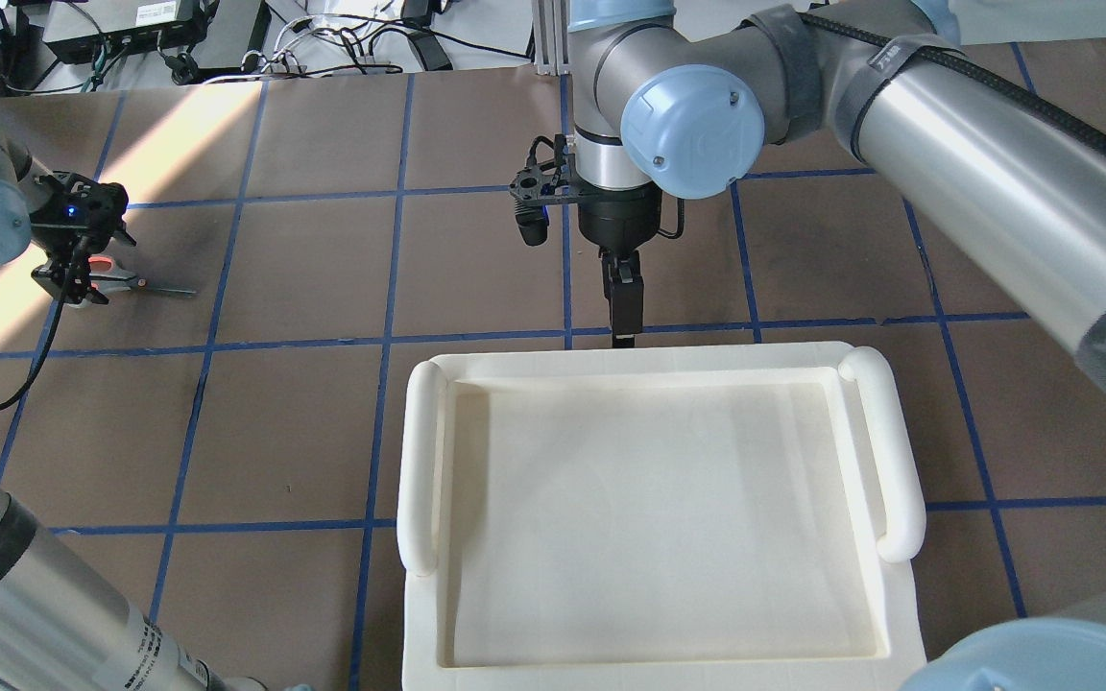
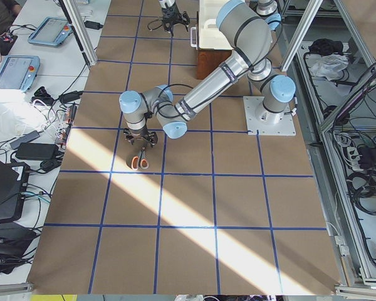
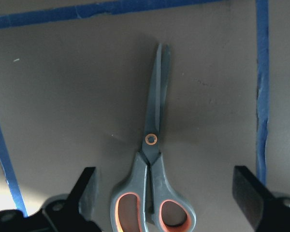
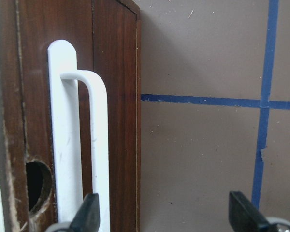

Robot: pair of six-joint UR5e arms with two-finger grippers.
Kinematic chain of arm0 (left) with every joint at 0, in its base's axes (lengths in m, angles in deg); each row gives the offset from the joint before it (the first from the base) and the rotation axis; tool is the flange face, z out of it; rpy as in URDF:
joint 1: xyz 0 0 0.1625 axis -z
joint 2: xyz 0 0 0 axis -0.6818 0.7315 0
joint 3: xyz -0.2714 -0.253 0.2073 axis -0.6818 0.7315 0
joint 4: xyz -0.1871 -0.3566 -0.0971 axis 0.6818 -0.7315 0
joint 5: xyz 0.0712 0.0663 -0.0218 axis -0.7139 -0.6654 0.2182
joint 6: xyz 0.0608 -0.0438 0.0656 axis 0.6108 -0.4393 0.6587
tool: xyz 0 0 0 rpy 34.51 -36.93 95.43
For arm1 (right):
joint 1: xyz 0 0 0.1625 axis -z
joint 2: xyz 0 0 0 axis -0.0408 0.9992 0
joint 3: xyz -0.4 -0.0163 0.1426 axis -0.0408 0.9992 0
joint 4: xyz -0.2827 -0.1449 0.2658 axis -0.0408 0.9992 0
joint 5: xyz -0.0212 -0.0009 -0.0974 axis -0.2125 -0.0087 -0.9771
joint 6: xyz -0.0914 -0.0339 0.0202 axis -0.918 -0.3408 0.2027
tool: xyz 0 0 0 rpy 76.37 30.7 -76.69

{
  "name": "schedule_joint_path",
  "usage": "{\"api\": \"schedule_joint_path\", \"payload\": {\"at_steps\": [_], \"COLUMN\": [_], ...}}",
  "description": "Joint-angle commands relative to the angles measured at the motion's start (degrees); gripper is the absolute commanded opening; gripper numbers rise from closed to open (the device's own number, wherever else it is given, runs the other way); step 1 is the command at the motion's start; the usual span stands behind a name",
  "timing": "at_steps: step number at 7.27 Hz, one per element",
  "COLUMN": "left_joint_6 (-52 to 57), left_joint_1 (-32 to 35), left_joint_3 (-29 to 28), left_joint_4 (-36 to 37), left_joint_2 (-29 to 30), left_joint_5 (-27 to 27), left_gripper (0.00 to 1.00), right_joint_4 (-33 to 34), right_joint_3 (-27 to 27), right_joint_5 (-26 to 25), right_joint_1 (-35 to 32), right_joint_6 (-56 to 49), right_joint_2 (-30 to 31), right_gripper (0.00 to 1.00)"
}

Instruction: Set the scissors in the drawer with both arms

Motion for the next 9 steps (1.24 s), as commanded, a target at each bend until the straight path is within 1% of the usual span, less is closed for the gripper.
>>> {"api": "schedule_joint_path", "payload": {"at_steps": [1,2,5,6,7,8,9], "left_joint_6": [0.8,0.6,0.1,0.3,0.7,0.9,0.9], "left_joint_1": [-0.3,-0.3,-0.3,-0.3,-0.3,-0.3,-0.3], "left_joint_3": [-0.1,-0.1,-0.1,-0.1,0.0,0.0,0.0], "left_joint_4": [3.8,3.9,3.9,3.9,3.9,3.9,3.9], "left_joint_2": [2.1,2.2,3.1,3.2,3.1,3.1,2.9], "left_joint_5": [0.3,0.3,0.3,0.0,-0.2,-0.4,-0.4], "left_gripper": [0.94,0.94,0.90,0.85,0.63,0.32,0.05], "right_joint_4": [-0.2,-0.5,-0.5,-0.5,-0.5,-0.5,-0.5], "right_joint_3": [-0.4,-0.5,-2.1,-2.1,-2.6,-3.1,-3.1], "right_joint_5": [-0.1,-0.1,-1.0,-1.0,-1.0,-1.1,-1.1], "right_joint_1": [-0.5,-0.5,-1.1,-1.2,-1.5,-2.0,-2.0], "right_joint_6": [0.1,0.1,0.4,0.5,0.6,0.6,0.6], "right_joint_2": [-0.2,-0.2,0.2,0.2,0.2,0.2,0.2], "right_gripper": [0.84,0.78,0.78,0.78,0.78,0.77,0.77]}}
